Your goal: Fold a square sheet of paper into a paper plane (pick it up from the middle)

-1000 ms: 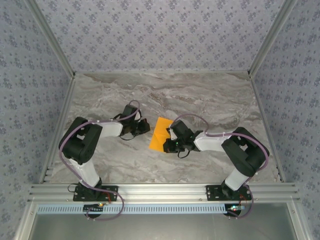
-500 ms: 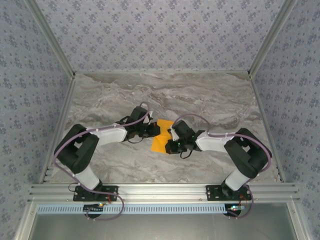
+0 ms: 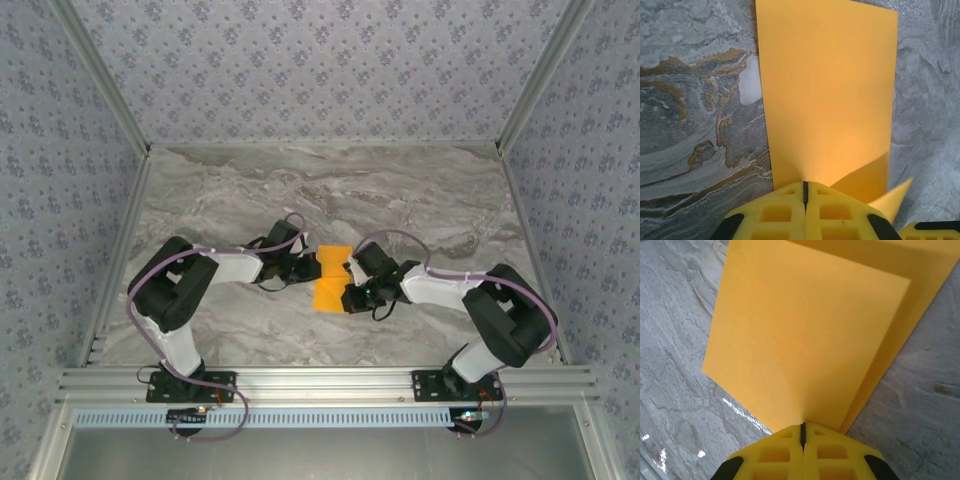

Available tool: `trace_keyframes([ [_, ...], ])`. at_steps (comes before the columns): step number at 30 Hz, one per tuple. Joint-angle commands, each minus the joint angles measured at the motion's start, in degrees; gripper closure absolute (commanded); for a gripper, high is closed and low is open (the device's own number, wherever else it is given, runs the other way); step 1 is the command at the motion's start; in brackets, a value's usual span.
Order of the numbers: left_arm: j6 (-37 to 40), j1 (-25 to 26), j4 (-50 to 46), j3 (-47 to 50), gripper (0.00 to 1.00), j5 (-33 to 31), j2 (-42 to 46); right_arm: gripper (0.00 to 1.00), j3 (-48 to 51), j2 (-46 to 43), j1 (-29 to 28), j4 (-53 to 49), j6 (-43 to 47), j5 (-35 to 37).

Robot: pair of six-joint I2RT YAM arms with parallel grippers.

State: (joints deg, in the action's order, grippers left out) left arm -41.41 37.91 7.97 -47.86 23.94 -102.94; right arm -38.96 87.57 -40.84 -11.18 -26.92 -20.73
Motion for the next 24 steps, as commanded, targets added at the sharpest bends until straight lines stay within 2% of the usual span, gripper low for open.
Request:
trace_keyframes([
  [1, 0.5, 0.4, -0.3, -0.1, 0.98, -0.6, -0.9, 0.97, -3.3, -1.5, 0.4, -4.8, 0.4, 0.1],
  [7, 0.6, 0.5, -0.7, 0.1, 0.99, -1.2, -1.1, 0.96, -7.3, -1.7, -0.1, -2.1, -1.3, -1.1],
  [14, 0.3, 0.5, -1.2, -0.8, 0.99, -1.4, -0.7, 0.96, -11.0, 6.6, -0.2, -1.9, -0.9, -0.3],
  [24, -1.0, 0.6, -2.3, -1.8, 0.97, -3.0, 5.9, 0.97, -10.9, 10.4, 0.5, -1.9, -0.4, 1.0],
])
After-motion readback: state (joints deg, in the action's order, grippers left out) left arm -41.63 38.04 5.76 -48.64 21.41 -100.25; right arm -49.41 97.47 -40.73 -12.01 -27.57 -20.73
